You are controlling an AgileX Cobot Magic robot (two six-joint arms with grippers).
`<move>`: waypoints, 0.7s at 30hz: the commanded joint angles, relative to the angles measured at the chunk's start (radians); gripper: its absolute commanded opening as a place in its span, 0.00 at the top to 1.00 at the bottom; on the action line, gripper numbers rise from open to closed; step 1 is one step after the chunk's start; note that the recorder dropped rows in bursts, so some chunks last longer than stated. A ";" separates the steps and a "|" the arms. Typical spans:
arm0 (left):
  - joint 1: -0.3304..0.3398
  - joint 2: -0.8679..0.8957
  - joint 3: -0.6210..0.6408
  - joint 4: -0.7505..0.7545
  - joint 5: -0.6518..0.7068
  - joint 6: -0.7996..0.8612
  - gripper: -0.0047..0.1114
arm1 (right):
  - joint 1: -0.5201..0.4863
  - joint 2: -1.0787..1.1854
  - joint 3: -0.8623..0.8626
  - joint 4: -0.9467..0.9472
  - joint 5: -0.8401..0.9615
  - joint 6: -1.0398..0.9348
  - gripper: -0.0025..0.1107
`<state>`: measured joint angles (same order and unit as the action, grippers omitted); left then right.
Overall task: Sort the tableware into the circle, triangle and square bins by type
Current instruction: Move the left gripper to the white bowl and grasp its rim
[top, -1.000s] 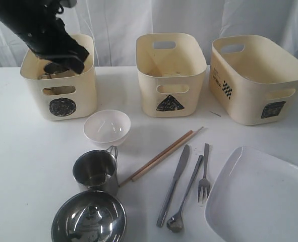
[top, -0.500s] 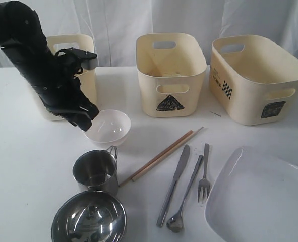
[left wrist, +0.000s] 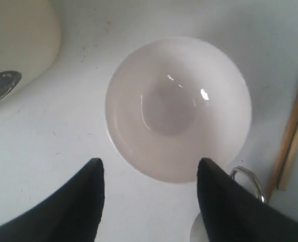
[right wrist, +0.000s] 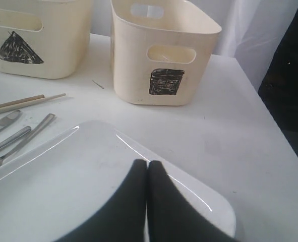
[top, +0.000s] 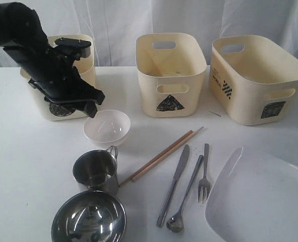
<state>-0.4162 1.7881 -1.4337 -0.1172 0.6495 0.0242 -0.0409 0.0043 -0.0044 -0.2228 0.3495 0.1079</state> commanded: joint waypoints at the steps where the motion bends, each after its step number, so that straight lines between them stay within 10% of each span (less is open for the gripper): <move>1: -0.005 0.032 0.007 0.030 0.016 -0.100 0.45 | -0.001 -0.004 0.004 -0.003 0.001 0.001 0.98; 21: -0.005 0.166 0.007 0.103 -0.111 -0.186 0.45 | -0.001 -0.004 0.004 -0.003 0.001 0.001 0.98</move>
<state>-0.4162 1.9436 -1.4337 -0.0107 0.5391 -0.1487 -0.0409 0.0043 -0.0044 -0.2228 0.3495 0.1097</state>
